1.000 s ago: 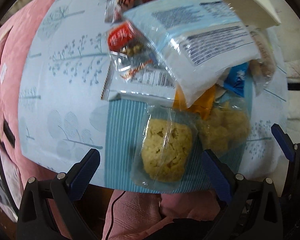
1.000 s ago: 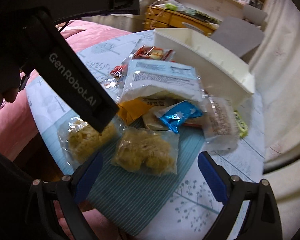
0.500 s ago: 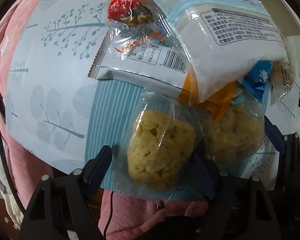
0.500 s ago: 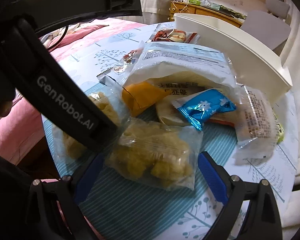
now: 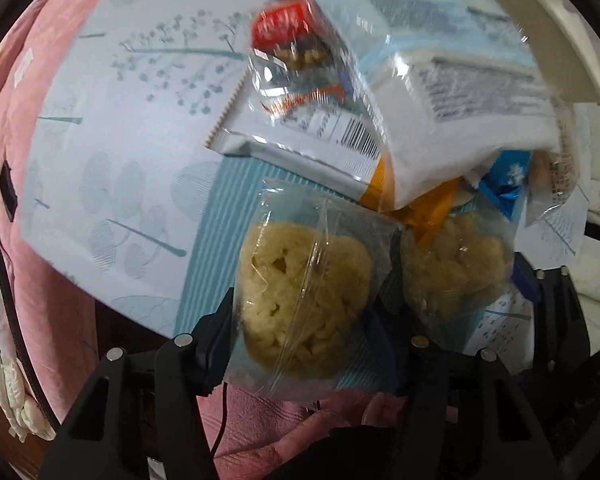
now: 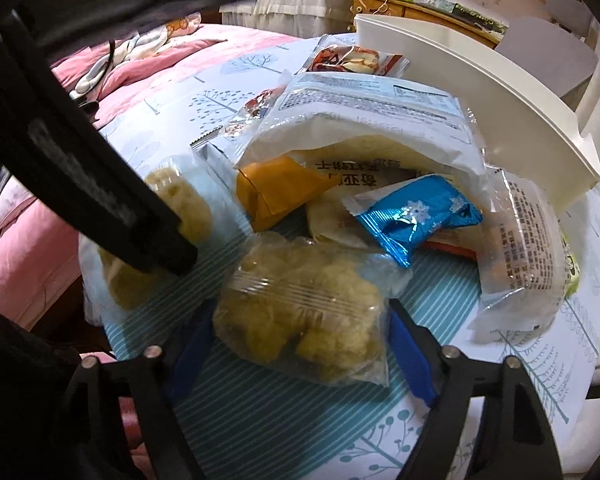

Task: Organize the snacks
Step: 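Carry both cracker bags over the white tray and open both grippers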

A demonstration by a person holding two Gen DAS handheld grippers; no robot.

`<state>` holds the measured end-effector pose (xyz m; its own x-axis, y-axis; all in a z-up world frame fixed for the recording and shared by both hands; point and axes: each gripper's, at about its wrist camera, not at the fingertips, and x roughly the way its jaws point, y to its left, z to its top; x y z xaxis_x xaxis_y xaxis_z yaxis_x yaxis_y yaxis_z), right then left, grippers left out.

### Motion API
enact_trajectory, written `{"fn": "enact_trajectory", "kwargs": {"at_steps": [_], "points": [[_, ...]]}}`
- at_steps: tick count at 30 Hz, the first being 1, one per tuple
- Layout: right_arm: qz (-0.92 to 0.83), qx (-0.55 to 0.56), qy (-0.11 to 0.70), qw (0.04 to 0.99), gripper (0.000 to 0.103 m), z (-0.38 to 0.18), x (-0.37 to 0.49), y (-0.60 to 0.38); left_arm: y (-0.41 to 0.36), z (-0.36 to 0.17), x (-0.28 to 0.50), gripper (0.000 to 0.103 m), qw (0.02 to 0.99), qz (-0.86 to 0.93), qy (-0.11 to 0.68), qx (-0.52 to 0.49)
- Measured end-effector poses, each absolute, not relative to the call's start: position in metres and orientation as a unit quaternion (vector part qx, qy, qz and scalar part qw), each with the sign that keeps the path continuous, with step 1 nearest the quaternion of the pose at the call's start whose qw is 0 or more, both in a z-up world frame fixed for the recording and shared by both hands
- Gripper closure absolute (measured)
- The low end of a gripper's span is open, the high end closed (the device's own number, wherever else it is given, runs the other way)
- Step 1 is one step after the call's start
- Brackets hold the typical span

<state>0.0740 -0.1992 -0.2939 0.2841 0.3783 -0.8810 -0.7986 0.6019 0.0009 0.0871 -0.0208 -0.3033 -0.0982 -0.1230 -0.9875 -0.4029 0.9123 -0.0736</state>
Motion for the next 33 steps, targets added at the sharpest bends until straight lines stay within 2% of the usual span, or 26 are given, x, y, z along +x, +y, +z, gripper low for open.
{"fn": "enact_trajectory", "kwargs": {"at_steps": [13,21,28,33], "points": [[0.395,-0.18,0.501,0.749,0.029,-0.248,0.093,-0.212,-0.011,-0.256,0.08,0.045,0.67,0.101,0.713,-0.182],[0.374,-0.131,0.465,0.791,0.029,-0.187,0.114,-0.22,0.004,-0.2,0.092,0.045,0.702,0.075,0.689,-0.164],[0.32,-0.104,0.424,0.841,0.029,-0.142,0.139,-0.223,0.001,-0.13,0.143,0.045,0.735,0.031,0.666,-0.121],[0.27,-0.085,0.398,0.872,0.029,-0.117,0.165,-0.221,0.005,-0.098,0.181,0.045,0.759,-0.006,0.645,-0.089]]}}
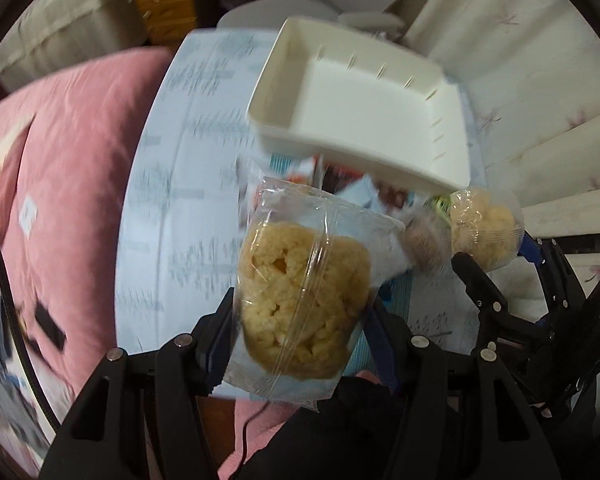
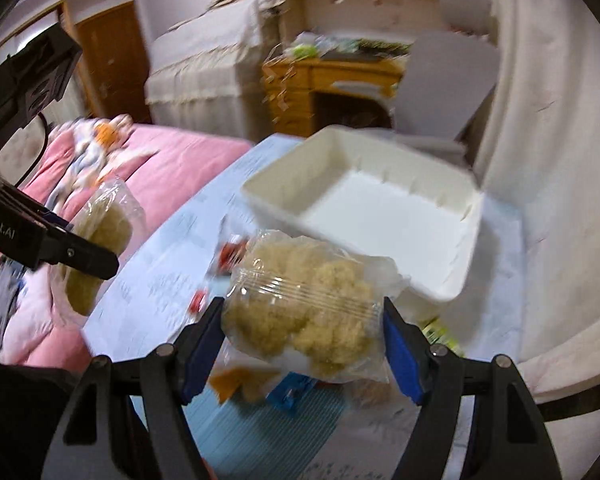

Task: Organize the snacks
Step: 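Carry both cracker bags over the white tray and open both grippers, then withdraw both grippers from the tray back toward the snack pile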

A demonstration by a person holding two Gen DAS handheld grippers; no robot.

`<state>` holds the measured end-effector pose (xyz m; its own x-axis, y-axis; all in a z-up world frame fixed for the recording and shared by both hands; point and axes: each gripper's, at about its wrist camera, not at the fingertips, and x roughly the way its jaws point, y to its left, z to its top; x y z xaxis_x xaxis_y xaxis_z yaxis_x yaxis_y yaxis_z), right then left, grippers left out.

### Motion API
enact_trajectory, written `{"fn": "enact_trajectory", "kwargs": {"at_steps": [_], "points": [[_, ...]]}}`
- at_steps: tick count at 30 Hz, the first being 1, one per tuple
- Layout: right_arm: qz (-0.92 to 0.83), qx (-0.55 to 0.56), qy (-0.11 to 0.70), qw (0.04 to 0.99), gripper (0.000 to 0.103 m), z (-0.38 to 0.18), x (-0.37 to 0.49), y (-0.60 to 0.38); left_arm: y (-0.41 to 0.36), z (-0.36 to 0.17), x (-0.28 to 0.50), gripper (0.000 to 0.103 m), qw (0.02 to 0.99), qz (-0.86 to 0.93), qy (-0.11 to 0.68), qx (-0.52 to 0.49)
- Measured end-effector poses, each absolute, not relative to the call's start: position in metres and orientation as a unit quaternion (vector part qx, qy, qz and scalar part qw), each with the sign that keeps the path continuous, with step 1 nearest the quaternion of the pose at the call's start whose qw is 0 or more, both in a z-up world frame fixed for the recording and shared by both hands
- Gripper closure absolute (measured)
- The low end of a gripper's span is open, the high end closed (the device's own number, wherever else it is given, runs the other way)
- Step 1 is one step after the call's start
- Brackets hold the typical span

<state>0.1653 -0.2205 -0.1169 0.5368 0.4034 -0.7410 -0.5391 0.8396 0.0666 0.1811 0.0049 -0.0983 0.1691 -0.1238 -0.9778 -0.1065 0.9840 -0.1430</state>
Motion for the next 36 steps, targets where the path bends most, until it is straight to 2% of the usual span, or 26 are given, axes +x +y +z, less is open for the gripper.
{"fn": "enact_trajectory", "kwargs": {"at_steps": [5,20,22,23,24,36], "points": [[0.222,-0.058,0.388,0.893,0.029,-0.102,0.194,-0.219,0.01,-0.084,0.222,0.045,0.772,-0.039,0.63,-0.072],[0.117,0.03,0.38,0.917,0.028,-0.097,0.256,-0.23,0.007,-0.096,0.332,0.045,0.809,-0.122,0.572,-0.061],[0.106,0.045,0.381,0.917,0.027,-0.097,0.263,-0.233,0.003,-0.098,0.34,0.039,0.81,-0.124,0.57,-0.063],[0.099,0.056,0.39,0.914,0.026,-0.099,0.268,-0.235,0.002,-0.1,0.342,0.029,0.808,-0.124,0.572,-0.066],[0.089,0.062,0.403,0.909,0.022,-0.101,0.272,-0.236,0.002,-0.101,0.343,0.026,0.807,-0.124,0.573,-0.072],[0.068,0.083,0.417,0.903,0.02,-0.1,0.264,-0.241,0.005,-0.1,0.324,0.026,0.807,-0.094,0.58,-0.058]]}}
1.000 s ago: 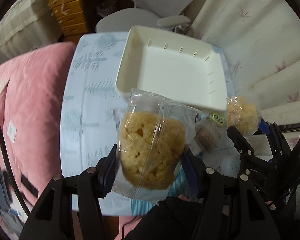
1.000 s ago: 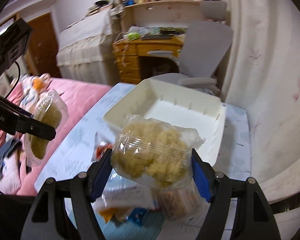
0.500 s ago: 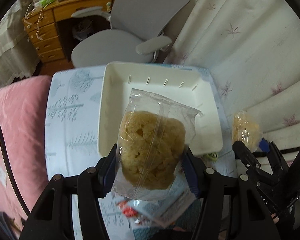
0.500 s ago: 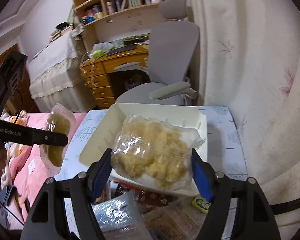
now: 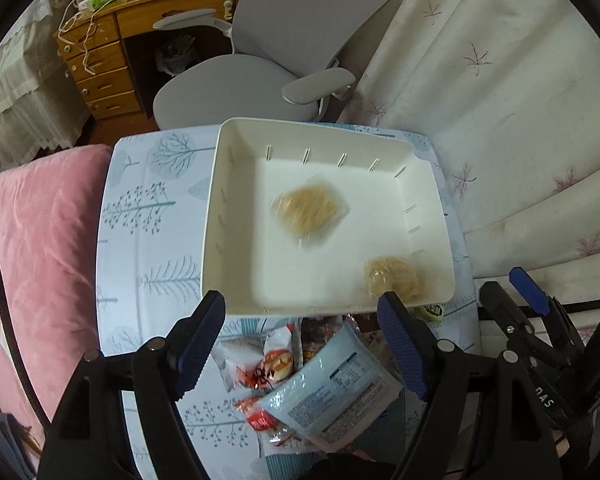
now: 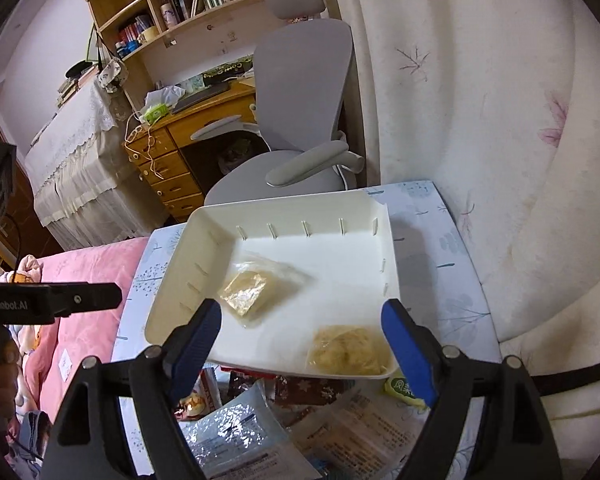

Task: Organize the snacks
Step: 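Withdraw both grippers from the tray back toward the snack pile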

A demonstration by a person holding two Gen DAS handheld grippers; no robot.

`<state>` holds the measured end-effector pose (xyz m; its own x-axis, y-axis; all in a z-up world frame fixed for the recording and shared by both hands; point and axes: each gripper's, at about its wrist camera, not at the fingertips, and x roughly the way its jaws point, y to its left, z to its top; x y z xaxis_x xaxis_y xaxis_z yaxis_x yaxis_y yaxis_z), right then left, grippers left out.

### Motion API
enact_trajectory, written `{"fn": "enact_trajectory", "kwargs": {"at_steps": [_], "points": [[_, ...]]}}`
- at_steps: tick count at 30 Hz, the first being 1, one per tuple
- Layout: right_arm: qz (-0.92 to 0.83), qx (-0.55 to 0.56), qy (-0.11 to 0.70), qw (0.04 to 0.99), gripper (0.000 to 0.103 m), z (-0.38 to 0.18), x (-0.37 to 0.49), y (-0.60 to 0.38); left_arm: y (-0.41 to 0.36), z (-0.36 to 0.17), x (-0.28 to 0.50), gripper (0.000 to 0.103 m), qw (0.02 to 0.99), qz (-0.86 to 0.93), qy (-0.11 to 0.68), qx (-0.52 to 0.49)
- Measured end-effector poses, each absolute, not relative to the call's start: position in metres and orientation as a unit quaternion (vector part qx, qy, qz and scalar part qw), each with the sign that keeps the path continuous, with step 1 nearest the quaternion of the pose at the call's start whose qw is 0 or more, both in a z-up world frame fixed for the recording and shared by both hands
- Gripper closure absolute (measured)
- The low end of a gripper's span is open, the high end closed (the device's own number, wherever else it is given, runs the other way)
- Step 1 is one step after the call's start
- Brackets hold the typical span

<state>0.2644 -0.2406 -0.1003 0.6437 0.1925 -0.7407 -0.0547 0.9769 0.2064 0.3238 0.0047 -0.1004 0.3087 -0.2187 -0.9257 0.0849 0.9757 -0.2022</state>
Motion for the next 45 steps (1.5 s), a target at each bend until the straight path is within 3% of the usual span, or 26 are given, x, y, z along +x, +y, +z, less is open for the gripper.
{"fn": "enact_trajectory", "kwargs": {"at_steps": [13,29,45], "points": [[0.102,0.109,0.411,0.899,0.02,-0.098,0.21,-0.272,-0.002,-0.089,0.237,0.026,0.819,-0.06,0.565,-0.078],[0.171,0.121,0.496,0.843,0.02,-0.143,0.158,-0.296,-0.001,-0.107,0.121,0.026,0.812,0.019,0.57,-0.123],[0.144,0.201,0.516,0.82,0.02,-0.156,0.151,-0.302,0.007,-0.132,0.115,0.026,0.805,-0.024,0.585,-0.096]]}}
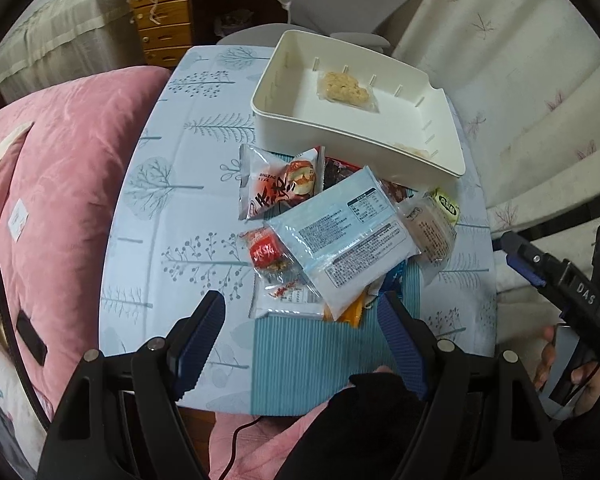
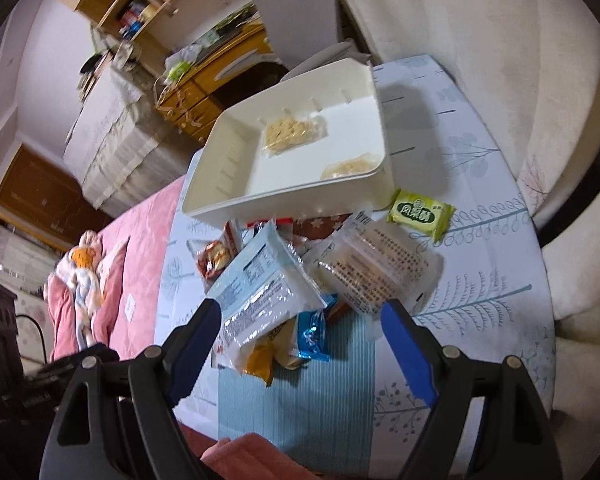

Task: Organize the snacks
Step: 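Withdraw both grippers from the tray back toward the snack pile, then grasp the white-blue printed bag with the right gripper while the left grasps a red-print bag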

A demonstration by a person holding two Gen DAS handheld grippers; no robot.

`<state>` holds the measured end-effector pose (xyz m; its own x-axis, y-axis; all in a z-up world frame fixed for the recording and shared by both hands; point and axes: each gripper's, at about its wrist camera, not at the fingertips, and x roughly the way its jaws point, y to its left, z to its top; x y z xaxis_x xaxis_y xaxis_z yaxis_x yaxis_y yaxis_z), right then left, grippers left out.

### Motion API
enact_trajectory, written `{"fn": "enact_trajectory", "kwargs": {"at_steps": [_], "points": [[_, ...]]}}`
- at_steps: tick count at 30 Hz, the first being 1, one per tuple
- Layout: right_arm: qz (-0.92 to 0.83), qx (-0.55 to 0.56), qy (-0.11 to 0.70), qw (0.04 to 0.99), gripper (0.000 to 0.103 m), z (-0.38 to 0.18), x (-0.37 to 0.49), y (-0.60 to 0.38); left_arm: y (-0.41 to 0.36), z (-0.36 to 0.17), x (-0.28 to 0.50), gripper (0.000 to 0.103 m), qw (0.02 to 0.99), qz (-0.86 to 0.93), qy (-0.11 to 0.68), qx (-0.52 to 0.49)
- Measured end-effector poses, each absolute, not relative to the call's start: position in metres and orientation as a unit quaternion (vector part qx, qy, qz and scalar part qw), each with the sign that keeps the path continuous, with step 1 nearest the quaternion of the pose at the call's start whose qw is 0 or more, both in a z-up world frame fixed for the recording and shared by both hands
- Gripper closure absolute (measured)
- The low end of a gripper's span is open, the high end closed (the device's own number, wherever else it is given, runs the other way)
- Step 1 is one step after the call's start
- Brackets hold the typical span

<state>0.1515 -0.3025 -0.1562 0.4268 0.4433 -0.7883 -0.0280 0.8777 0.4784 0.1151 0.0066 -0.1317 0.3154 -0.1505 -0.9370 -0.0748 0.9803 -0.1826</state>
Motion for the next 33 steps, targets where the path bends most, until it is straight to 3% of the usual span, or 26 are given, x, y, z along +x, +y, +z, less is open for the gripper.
{"fn": "enact_trajectory", "kwargs": {"at_steps": [16,33], "points": [[0.045,0.319,0.484,0.814,0.02,-0.157,0.112,-0.257,0.069,-0.127,0.142,0.026,0.808,-0.137,0.573,-0.019],[-0.075,0.523,0.474,0.704,0.02,-0.213,0.068,-0.191,0.124,-0.164,0.156,0.026,0.782,-0.251,0.565,0.083]]}}
